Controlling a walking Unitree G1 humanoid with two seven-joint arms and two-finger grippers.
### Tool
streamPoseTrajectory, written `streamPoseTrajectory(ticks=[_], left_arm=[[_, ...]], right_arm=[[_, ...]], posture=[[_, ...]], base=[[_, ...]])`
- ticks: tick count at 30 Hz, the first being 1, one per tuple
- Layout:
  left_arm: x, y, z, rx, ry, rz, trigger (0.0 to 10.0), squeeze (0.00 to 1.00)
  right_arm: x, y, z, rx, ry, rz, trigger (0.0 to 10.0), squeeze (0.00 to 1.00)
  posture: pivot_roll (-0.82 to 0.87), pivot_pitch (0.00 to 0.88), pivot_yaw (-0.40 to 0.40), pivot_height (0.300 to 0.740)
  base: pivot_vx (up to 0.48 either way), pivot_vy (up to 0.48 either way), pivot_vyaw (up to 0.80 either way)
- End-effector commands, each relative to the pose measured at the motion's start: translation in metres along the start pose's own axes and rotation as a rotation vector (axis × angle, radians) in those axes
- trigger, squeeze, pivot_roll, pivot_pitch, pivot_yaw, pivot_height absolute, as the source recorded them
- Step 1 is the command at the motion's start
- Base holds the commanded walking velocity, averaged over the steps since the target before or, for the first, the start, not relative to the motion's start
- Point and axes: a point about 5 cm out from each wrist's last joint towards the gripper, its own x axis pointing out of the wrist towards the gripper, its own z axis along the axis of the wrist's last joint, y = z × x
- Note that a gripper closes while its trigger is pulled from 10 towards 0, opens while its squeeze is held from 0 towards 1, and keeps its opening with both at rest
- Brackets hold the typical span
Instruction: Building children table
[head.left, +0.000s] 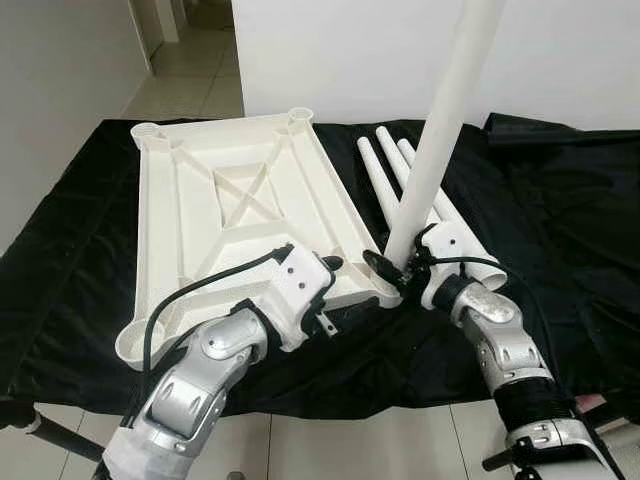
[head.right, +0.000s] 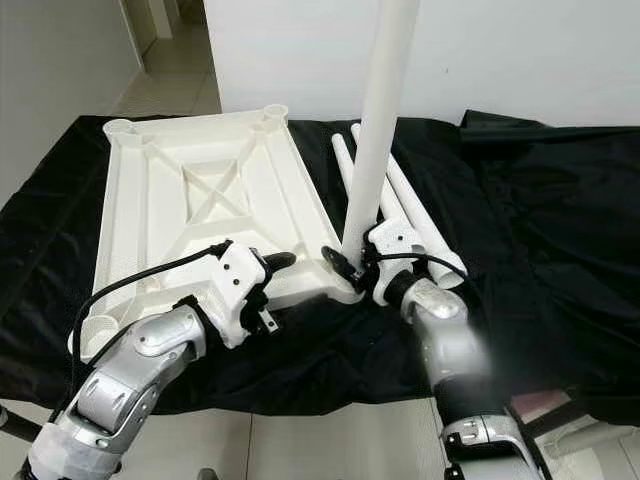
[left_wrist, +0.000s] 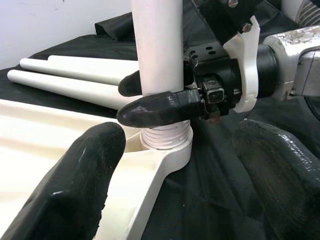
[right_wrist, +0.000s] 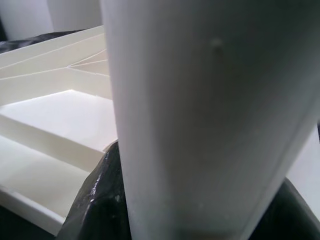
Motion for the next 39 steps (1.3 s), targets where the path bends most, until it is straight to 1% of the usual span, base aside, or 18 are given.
streamPoseTrajectory(ticks=[1,2,3,4,6,7,10,12,15,17,20,21,22,24,29,35,36,39], left_arm=[[0.0,-0.003,-0.001,0.001,0.004,-0.036,10.0,0.0],[-0.001,-0.004,-0.002,-0.001,0.006,-0.038,10.0,0.0],[-0.001,-0.005,-0.003,-0.002,0.008,-0.04,10.0,0.0],[-0.001,-0.005,-0.003,-0.002,0.008,-0.04,10.0,0.0],[-0.001,-0.006,-0.003,-0.004,0.009,-0.045,10.0,0.0],[-0.001,-0.006,-0.003,-0.004,0.009,-0.045,10.0,0.0],[-0.001,-0.008,-0.004,-0.006,0.009,-0.049,10.0,0.0],[-0.001,-0.008,-0.004,-0.006,0.009,-0.049,10.0,0.0],[-0.001,-0.009,-0.006,-0.013,0.011,-0.046,10.0,0.0],[-0.001,-0.009,-0.006,-0.013,0.011,-0.046,10.0,0.0],[-0.001,-0.01,-0.006,-0.015,0.012,-0.046,10.0,0.0],[-0.001,-0.011,-0.006,-0.016,0.012,-0.046,10.0,0.0],[-0.001,-0.011,-0.006,-0.016,0.012,-0.046,10.0,0.0],[-0.001,-0.01,-0.006,-0.018,0.011,-0.041,10.0,0.0],[-0.003,-0.01,-0.007,-0.02,0.013,-0.037,10.0,0.0],[-0.001,-0.008,-0.007,-0.018,0.014,-0.033,10.0,0.0],[-0.001,-0.007,-0.005,-0.012,0.009,-0.034,10.0,0.0],[-0.001,-0.007,-0.005,-0.012,0.009,-0.034,10.0,0.0]], right_arm=[[-0.003,0.001,-0.008,0.02,0.032,-0.024,10.0,0.0],[-0.003,0.002,-0.009,0.025,0.032,-0.051,10.0,0.0],[-0.004,0.003,-0.011,0.026,0.041,-0.119,10.0,0.0],[-0.004,0.003,-0.011,0.026,0.041,-0.119,10.0,0.0],[-0.005,0.006,-0.016,0.05,0.066,-0.24,10.0,0.0],[-0.005,0.006,-0.016,0.05,0.066,-0.24,10.0,0.0],[-0.006,0.011,-0.019,0.111,0.075,-0.358,10.0,0.0],[-0.007,0.013,-0.019,0.121,0.075,-0.387,10.0,0.0],[-0.007,0.023,-0.019,0.187,0.052,-0.571,10.0,0.0],[-0.007,0.023,-0.019,0.187,0.052,-0.571,10.0,0.0],[-0.008,0.028,-0.017,0.196,0.036,-0.661,10.0,0.0],[-0.008,0.032,-0.016,0.22,0.025,-0.707,10.0,0.0],[-0.008,0.032,-0.016,0.22,0.025,-0.707,10.0,0.0],[-0.007,0.039,-0.013,0.264,0.007,-0.761,10.0,0.0],[-0.006,0.043,-0.009,0.274,0.003,-0.757,10.0,0.0],[-0.008,0.039,0.001,0.254,-0.076,-0.665,10.0,0.0],[-0.008,0.036,0.005,0.241,-0.102,-0.642,10.0,1.0],[-0.008,0.036,0.005,0.241,-0.102,-0.642,10.0,1.0]], posture=[[-0.04,0.013,-0.022,0.74],[-0.04,0.012,-0.022,0.74],[-0.04,0.009,-0.021,0.74],[-0.04,0.009,-0.021,0.74],[-0.04,0.006,-0.026,0.74],[-0.04,0.006,-0.026,0.74],[-0.05,0.004,-0.03,0.74],[-0.04,0.005,-0.035,0.74],[-0.04,0.005,-0.041,0.74],[-0.04,0.005,-0.041,0.74],[-0.04,0.005,-0.046,0.74],[-0.04,0.006,-0.046,0.74],[-0.04,0.006,-0.046,0.74],[-0.04,0.01,-0.045,0.74],[-0.04,0.013,-0.042,0.74],[-0.04,0.012,-0.039,0.74],[-0.05,0.012,-0.038,0.74],[-0.05,0.012,-0.038,0.74]], base=[[0.0,0.0,0.0],[0.0,0.0,0.0],[0.0,0.0,0.0],[0.0,0.0,0.0],[0.0,0.0,0.0],[0.0,0.0,0.0],[0.0,0.0,0.0],[0.0,0.0,0.0],[0.0,0.0,0.0],[0.0,0.0,0.0],[0.0,0.0,0.0],[0.0,0.0,0.0],[0.0,0.0,0.0],[0.0,0.0,0.0],[0.0,0.0,0.0],[0.0,0.0,0.0],[0.0,0.0,0.0],[0.0,0.0,0.0]])
